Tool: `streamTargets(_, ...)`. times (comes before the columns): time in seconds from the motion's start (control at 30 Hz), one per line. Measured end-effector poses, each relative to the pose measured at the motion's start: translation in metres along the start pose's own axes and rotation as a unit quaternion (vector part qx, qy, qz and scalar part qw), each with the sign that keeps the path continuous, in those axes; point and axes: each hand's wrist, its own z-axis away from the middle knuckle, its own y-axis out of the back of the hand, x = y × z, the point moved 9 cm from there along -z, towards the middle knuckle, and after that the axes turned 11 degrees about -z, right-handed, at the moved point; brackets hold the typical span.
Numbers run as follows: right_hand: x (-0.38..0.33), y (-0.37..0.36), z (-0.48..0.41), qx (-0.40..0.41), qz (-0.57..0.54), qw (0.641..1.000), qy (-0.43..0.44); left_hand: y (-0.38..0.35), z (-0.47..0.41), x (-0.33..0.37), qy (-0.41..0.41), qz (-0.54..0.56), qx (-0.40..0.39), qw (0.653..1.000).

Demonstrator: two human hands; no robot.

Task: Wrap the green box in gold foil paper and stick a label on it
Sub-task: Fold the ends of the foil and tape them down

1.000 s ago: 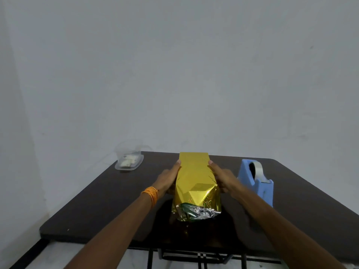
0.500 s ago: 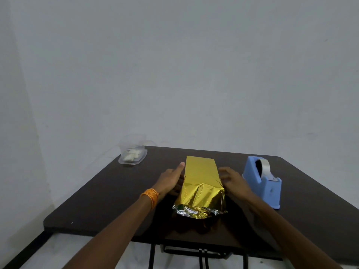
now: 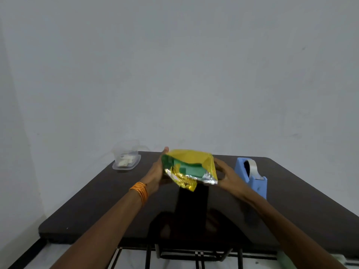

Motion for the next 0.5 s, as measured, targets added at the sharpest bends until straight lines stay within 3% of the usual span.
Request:
streamTargets(0.2, -0.033, 0.007, -0.023, 0.053, -0.029, 0.998, -0.033, -0.004, 0.020, 0.060, -0.056, -0.045, 0.037, 0.997)
streamTargets(0.5, -0.029, 0.009, -0.017, 0.067, -0.020, 0.995, -0.068, -0.009, 0.024, 0.063, -0.067, -0.097, 0.078, 0.990)
